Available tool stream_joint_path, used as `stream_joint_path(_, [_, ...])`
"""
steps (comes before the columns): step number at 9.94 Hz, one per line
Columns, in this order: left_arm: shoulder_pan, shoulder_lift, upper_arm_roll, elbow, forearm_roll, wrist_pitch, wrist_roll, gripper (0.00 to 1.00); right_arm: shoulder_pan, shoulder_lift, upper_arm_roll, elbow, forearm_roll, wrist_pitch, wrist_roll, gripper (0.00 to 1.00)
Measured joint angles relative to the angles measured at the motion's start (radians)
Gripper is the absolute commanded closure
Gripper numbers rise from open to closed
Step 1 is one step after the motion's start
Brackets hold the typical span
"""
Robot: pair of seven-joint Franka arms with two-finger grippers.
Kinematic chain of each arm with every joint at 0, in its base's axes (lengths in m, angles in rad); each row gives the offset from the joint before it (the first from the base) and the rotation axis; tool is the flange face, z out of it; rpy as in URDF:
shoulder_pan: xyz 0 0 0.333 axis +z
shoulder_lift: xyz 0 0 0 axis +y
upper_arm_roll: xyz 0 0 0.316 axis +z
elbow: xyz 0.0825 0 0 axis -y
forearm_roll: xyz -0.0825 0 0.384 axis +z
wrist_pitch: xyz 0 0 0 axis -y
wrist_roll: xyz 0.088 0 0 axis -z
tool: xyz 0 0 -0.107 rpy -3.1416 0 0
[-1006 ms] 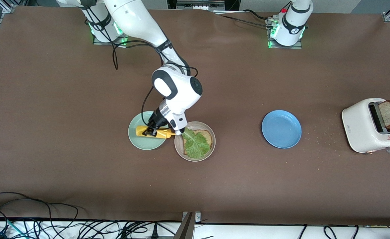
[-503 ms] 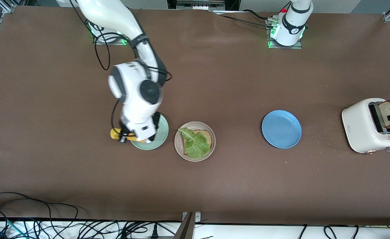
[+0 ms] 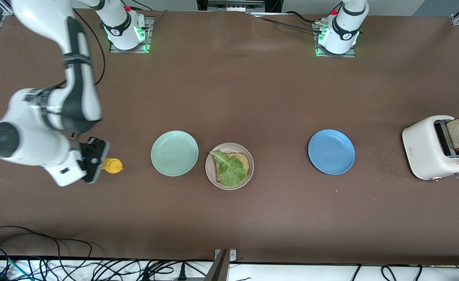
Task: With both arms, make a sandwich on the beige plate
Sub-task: 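Return the mustard bottle beside the green plate while the left gripper grasps toast, then lift the toast from the toaster and carry it toward the beige plate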
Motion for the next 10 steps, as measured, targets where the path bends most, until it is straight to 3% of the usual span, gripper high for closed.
stream_joint_path(3, [-0.025, -0.01, -0.007, 0.078, 0.0, -0.108, 0.0, 1.0, -0.183, 0.006, 0.001, -0.081, 0.252, -0.089, -0.304, 1.0])
stream_joint_path(7, [-0.107, -0.008, -0.008, 0.205, 0.0, -0.299, -0.002, 1.0, -0.318, 0.051, 0.006, -0.206, 0.472, -0.188, -0.568, 1.0])
stream_joint_path(10, [-0.17, -0.005, -0.01, 0.275, -0.018, -0.398, -0.008, 1.0, -0.397, 0.154, 0.011, -0.257, 0.587, -0.231, -0.821, 1.0])
